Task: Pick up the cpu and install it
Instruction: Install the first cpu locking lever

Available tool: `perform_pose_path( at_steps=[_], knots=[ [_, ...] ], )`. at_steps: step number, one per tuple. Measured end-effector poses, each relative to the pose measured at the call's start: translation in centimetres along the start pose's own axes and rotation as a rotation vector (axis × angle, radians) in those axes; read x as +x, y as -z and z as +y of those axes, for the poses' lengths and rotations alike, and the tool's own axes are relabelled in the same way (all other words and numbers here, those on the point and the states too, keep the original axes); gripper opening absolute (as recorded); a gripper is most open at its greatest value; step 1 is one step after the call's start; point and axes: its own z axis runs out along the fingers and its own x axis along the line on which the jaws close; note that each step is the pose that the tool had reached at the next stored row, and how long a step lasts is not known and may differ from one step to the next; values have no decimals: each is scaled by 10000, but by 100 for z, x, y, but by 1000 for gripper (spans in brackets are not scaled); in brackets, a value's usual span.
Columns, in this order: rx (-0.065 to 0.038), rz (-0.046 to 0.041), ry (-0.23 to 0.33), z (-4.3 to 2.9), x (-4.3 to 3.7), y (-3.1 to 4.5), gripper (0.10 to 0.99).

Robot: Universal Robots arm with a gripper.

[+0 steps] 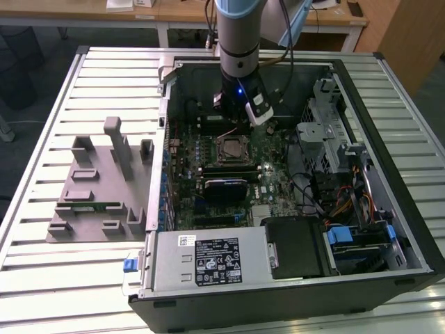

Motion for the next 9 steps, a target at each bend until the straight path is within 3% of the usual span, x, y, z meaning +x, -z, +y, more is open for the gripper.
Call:
perform_pose_path(
  at_steps=[2, 9],
  knots=[
    [56, -22, -30, -3, 3, -11, 106],
    [81, -60, -199, 24, 42, -38, 106]
  ],
)
